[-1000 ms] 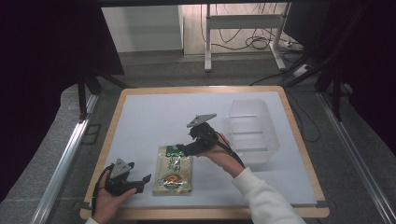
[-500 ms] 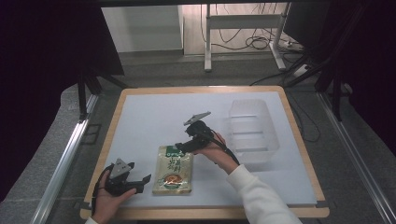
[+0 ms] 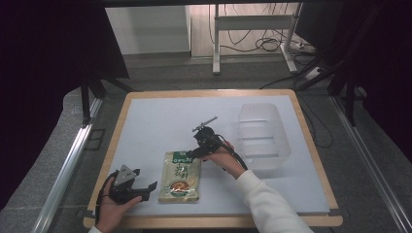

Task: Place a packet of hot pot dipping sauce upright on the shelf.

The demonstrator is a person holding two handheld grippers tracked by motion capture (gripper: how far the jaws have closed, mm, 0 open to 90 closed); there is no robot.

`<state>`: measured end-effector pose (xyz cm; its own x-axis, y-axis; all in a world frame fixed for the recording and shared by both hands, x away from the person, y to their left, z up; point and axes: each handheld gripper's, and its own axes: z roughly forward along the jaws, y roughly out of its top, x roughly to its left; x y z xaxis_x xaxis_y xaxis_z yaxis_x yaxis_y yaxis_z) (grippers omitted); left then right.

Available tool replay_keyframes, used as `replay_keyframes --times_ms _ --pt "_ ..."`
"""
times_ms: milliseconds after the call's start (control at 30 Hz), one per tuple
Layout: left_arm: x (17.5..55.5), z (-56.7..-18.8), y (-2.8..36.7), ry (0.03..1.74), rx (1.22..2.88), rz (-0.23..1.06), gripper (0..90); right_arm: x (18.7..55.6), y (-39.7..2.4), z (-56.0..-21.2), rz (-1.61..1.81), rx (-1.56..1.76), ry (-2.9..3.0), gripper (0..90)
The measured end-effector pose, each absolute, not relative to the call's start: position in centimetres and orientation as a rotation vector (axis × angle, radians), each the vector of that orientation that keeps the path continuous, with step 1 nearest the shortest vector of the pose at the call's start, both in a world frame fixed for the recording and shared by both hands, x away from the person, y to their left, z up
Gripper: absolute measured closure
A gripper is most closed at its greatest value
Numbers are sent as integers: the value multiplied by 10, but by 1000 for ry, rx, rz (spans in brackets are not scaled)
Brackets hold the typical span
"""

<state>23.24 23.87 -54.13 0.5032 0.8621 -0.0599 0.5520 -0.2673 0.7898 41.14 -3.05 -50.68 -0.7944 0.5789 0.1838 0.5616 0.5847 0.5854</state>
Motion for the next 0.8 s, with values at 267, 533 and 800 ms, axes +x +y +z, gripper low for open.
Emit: replay_keyframes --times_ms 267,533,800 --pt "232 -541 238 1162 1958 497 169 415 -33 -511 1000 1017 2804 343" --pt "232 -541 239 1162 1954 497 169 416 -32 -518 978 1028 2848 397" --pt "232 -541 239 1162 1954 497 168 411 -34 -511 1032 1005 2904 441"
